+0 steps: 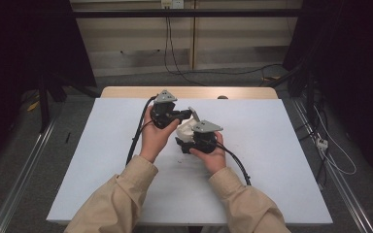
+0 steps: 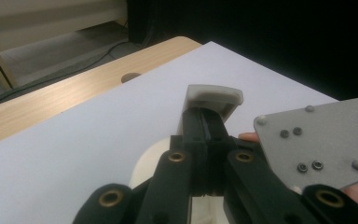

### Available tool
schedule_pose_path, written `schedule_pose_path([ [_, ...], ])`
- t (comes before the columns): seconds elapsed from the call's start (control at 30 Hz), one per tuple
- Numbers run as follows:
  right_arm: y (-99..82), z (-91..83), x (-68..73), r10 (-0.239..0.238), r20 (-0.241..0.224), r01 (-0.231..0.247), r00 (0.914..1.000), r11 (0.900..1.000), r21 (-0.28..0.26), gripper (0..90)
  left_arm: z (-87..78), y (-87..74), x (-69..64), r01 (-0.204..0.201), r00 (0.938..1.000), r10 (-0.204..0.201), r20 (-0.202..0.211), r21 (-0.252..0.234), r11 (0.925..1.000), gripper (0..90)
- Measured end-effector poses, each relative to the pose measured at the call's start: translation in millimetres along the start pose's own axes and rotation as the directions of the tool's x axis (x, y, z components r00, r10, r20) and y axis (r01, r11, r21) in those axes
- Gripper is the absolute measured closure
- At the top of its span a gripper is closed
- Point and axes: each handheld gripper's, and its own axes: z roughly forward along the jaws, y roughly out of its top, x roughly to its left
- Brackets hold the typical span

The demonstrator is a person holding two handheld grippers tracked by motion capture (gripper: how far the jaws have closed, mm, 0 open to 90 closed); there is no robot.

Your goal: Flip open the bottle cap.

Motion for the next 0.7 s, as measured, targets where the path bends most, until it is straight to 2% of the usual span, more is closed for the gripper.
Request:
schedule_pose_path([
  [0.7,0.1,0.2,0.0,-0.003,-0.001,0.003,1.0,1.0,0.001,18.3,9.8,7.5,2.3,0.001,0.9999,-0.001,0.013,0.002,1.0,90.0],
])
